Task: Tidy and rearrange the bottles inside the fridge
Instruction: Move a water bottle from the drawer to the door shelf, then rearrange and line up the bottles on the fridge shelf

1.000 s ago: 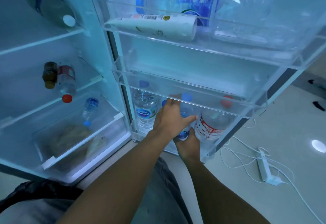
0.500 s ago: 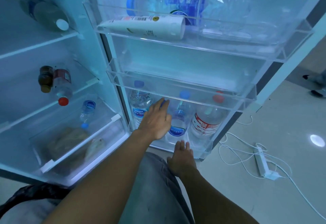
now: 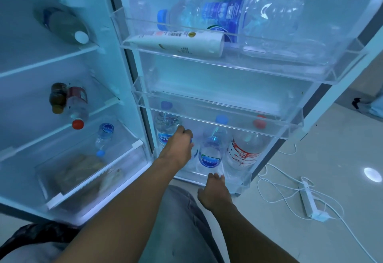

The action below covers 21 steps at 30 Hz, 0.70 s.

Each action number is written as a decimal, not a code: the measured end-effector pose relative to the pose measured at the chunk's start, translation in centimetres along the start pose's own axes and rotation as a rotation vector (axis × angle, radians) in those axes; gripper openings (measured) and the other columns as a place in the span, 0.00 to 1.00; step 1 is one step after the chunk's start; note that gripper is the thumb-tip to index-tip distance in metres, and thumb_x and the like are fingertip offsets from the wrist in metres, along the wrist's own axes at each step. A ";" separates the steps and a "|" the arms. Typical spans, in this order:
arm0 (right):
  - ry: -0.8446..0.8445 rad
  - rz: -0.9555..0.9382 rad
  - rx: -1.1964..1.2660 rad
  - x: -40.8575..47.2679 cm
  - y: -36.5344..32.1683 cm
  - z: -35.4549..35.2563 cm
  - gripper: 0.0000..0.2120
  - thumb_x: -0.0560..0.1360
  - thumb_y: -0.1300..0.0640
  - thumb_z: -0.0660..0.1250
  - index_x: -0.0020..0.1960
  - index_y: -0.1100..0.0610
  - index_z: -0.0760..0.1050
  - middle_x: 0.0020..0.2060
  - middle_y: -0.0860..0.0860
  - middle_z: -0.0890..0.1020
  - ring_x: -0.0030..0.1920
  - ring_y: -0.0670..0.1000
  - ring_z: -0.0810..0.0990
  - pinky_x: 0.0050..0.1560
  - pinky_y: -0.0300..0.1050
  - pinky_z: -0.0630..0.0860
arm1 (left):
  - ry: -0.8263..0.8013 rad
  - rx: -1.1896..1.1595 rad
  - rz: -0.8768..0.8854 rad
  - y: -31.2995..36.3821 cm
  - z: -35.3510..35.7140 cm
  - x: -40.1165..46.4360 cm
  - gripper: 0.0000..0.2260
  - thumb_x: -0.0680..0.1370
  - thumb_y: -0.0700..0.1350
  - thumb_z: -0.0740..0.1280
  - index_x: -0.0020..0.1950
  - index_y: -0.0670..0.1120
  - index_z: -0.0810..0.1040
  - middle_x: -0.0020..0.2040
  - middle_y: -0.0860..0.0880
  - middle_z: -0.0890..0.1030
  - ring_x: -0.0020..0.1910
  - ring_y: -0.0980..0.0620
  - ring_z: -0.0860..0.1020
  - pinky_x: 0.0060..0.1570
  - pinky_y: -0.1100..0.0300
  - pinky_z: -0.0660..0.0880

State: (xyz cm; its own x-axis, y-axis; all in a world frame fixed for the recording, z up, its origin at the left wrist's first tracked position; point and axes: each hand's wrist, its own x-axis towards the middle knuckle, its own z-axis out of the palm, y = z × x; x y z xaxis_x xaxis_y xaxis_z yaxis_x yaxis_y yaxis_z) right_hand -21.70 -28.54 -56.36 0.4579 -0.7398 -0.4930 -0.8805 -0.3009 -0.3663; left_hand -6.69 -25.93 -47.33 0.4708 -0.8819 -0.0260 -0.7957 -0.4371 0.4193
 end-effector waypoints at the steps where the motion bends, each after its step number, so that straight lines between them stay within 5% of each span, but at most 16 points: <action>1: 0.019 0.008 0.045 -0.1 -0.5 -0.4 0.28 0.79 0.47 0.65 0.74 0.56 0.63 0.74 0.54 0.68 0.76 0.58 0.64 0.73 0.51 0.68 | 0.009 0.000 0.019 -0.2 -0.1 -0.4 0.10 0.81 0.40 0.62 0.62 0.40 0.74 0.60 0.42 0.69 0.49 0.40 0.77 0.49 0.53 0.72; 4: 0.080 0.010 0.181 -0.1 -1.4 -1.5 0.27 0.79 0.44 0.65 0.72 0.56 0.68 0.69 0.52 0.75 0.68 0.55 0.75 0.68 0.48 0.72 | 0.056 -0.001 0.062 -0.1 -0.7 -1.6 0.11 0.82 0.43 0.61 0.63 0.42 0.73 0.62 0.43 0.70 0.49 0.38 0.77 0.50 0.48 0.74; 9: 0.084 -0.074 0.416 -1.1 -3.3 -1.8 0.34 0.71 0.40 0.73 0.71 0.55 0.69 0.68 0.53 0.77 0.67 0.56 0.76 0.68 0.51 0.73 | 0.167 -0.027 0.131 -0.3 -4.1 -3.5 0.12 0.81 0.48 0.62 0.62 0.45 0.74 0.59 0.46 0.71 0.50 0.39 0.78 0.52 0.47 0.75; 15: 0.195 -0.207 0.543 -2.8 -6.3 -2.7 0.41 0.63 0.41 0.79 0.70 0.52 0.66 0.62 0.47 0.74 0.63 0.50 0.75 0.63 0.47 0.72 | 0.373 -0.249 0.067 0.1 -9.4 -5.8 0.07 0.79 0.48 0.67 0.54 0.46 0.79 0.48 0.51 0.71 0.45 0.52 0.73 0.47 0.64 0.65; 21: 0.223 -0.417 0.535 -3.4 -10.8 -2.3 0.26 0.63 0.43 0.76 0.59 0.44 0.74 0.55 0.45 0.81 0.54 0.48 0.79 0.55 0.48 0.77 | 0.445 -0.320 -0.026 -0.9 -13.4 -7.6 0.05 0.76 0.50 0.70 0.49 0.49 0.81 0.45 0.52 0.73 0.45 0.54 0.72 0.45 0.68 0.62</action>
State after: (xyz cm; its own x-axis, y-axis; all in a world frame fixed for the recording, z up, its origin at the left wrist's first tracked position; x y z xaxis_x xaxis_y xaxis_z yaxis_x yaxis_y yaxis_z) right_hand -14.04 -24.11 -48.93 0.6569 -0.7502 -0.0755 -0.4308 -0.2914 -0.8541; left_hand -4.42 -16.41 -35.36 0.6598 -0.6812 0.3172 -0.6585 -0.3209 0.6808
